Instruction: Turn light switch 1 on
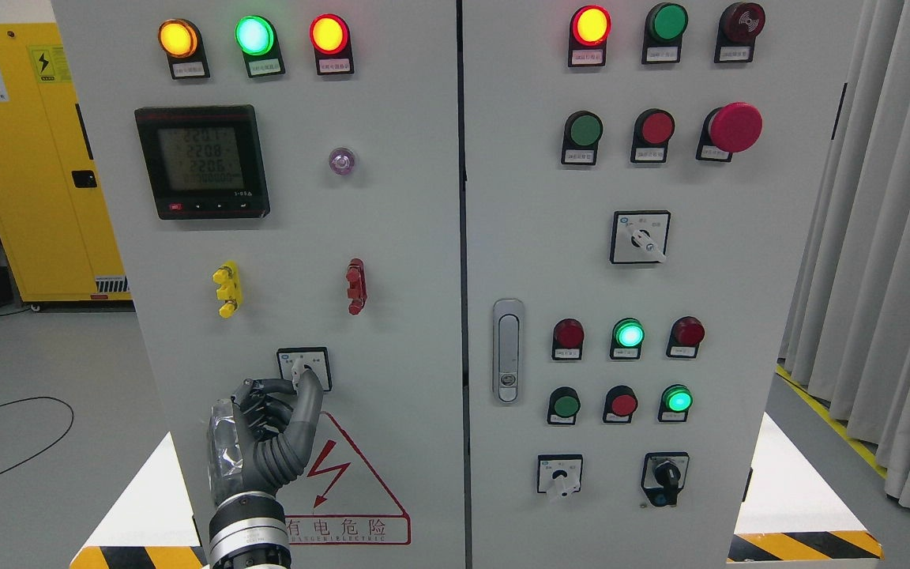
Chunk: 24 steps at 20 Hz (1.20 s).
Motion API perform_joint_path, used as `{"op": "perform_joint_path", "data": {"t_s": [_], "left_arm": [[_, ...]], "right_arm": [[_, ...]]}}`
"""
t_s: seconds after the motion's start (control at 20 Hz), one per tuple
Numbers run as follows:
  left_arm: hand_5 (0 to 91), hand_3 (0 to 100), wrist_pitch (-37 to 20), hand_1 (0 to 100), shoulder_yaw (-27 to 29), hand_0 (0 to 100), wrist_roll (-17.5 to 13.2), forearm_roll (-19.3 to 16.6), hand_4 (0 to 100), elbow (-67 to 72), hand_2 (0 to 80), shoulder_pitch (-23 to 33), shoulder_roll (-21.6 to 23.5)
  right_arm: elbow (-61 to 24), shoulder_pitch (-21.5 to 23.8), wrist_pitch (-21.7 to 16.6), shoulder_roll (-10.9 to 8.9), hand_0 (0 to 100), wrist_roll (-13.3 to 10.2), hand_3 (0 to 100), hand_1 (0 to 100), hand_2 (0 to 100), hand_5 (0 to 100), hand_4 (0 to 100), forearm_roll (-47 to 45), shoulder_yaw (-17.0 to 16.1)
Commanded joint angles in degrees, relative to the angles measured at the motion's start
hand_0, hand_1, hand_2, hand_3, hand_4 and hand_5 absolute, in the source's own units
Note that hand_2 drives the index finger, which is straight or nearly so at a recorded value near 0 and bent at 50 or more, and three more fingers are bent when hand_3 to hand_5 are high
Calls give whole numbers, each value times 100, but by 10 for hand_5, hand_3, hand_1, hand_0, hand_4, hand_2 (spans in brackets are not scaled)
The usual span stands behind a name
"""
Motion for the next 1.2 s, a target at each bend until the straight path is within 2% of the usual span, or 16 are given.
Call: {"op": "perform_joint_path", "data": {"t_s": [0.0, 0.65, 1.15], "left_arm": [[796, 897, 3, 591, 0, 263, -3, 0, 887, 18, 586, -7, 0], [796, 904, -6, 583, 0, 217, -3, 0, 888, 53, 590, -42, 0], [800, 905, -6, 591, 0, 403, -3, 0, 890, 53, 594, -42, 0]], "right_arm": [[0, 0, 2, 0, 0, 1, 0, 500, 40, 0, 0, 2, 0], [0, 0, 2, 0, 0, 1, 0, 500, 40, 0, 0, 2, 0], [0, 0, 2, 0, 0, 1, 0, 500, 40, 0, 0, -7, 0]]}}
